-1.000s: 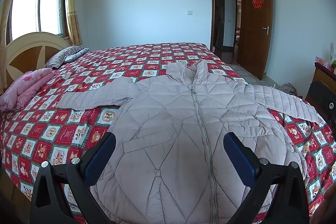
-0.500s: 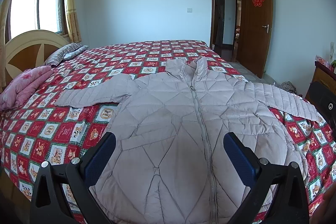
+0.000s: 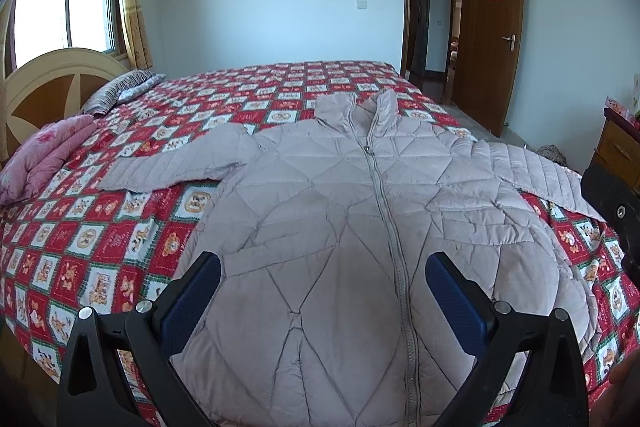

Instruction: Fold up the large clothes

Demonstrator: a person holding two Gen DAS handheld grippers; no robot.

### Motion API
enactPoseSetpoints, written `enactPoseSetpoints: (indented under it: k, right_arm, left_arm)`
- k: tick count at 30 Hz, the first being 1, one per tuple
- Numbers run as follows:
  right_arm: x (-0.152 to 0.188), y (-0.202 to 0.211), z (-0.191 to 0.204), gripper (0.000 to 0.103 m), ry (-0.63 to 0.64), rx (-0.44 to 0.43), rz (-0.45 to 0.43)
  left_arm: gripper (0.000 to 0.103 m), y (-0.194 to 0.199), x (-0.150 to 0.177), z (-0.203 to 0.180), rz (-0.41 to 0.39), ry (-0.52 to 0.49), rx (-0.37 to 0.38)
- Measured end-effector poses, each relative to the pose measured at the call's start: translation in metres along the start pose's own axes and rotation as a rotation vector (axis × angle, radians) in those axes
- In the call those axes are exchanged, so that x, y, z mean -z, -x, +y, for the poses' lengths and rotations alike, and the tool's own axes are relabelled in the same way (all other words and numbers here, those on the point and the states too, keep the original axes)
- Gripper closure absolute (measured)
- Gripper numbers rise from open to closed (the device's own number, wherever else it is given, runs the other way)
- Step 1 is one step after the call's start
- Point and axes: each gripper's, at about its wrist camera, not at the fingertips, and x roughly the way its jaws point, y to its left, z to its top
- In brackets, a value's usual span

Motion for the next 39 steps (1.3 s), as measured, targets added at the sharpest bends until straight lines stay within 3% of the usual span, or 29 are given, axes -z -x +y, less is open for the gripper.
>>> enactPoseSetpoints:
  k: [5, 8, 13, 19, 22, 24, 29, 33, 36, 39]
  right_arm:
    - [0.003, -0.029, -0.022, 0.000, -0.037, -0.031, 0.074]
    - [-0.002, -0.046, -0.050, 0.000, -0.092, -0.006, 0.098]
    - [-0.031, -0.079, -0.106, 0.000, -0.179, 0.072, 0.133]
    - [-0.082, -0.119, -0.189, 0.000, -0.243, 0.217, 0.096]
    - [-0.094, -0.132, -0.244, 0.008, -0.316, 0.299, 0.067]
    - [-0.094, -0.145, -0.299, 0.021, -0.422, 0.382, 0.076]
    - [-0.067, -0.172, -0.386, 0.027, -0.614, 0.514, 0.144]
    - [-0.049, -0.197, -0.406, 0.030, -0.671, 0.522, 0.209]
    - [-0.044, -0.215, -0.409, 0.033, -0.652, 0.514, 0.257]
    - [-0.046, -0.224, -0.405, 0.034, -0.582, 0.562, 0.268]
  left_arm:
    - [0.001, -0.026, -0.001, 0.005, 0.046, -0.026, 0.035]
    - [0.001, -0.050, -0.008, 0.021, 0.082, 0.010, 0.062]
    - [0.001, -0.089, -0.038, 0.046, 0.076, 0.030, 0.006]
    - [0.001, -0.144, -0.083, 0.068, 0.097, 0.021, 0.030]
    - [0.001, -0.178, -0.102, 0.086, 0.100, 0.060, 0.025]
    - [0.001, -0.196, -0.109, 0.097, 0.078, 0.079, -0.006]
    - [0.001, -0.243, -0.112, 0.114, 0.039, 0.081, -0.083]
    - [0.001, -0.266, -0.099, 0.118, 0.027, 0.098, -0.084]
    - [0.001, -0.278, -0.089, 0.121, 0.050, 0.128, -0.057]
    - [0.001, -0.281, -0.084, 0.126, 0.062, 0.161, -0.046]
